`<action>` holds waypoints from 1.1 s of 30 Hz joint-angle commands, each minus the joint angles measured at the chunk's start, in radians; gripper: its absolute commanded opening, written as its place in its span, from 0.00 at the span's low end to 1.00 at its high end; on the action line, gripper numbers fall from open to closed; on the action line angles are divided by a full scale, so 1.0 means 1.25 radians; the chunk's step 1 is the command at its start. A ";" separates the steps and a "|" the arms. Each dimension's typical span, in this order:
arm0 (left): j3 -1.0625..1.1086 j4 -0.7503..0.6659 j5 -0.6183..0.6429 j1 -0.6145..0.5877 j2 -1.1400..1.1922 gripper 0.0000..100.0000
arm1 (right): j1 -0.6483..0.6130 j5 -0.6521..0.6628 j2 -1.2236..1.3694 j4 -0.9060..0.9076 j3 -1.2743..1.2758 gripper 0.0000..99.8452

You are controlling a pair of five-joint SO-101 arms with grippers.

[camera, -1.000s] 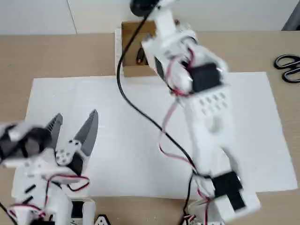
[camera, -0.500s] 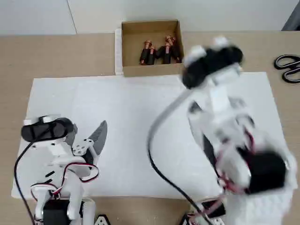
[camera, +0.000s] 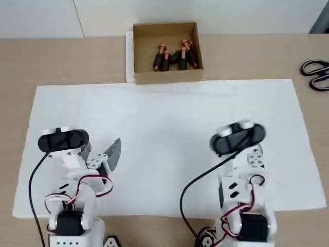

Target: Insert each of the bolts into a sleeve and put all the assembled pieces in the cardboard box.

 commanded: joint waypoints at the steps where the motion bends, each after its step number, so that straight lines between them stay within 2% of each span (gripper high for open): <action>1: 0.028 -0.034 -0.004 -0.004 -0.011 0.29 | 0.015 0.070 0.014 -0.094 0.059 0.16; 6: 0.055 -0.047 -0.004 -0.002 -0.011 0.29 | 0.015 0.071 -0.015 -0.157 0.187 0.16; 18: 0.055 -0.045 -0.004 0.000 -0.011 0.29 | 0.015 0.074 -0.021 0.064 0.188 0.16; 33: 0.055 -0.045 -0.004 0.000 -0.011 0.29 | 0.014 0.075 -0.021 0.069 0.188 0.16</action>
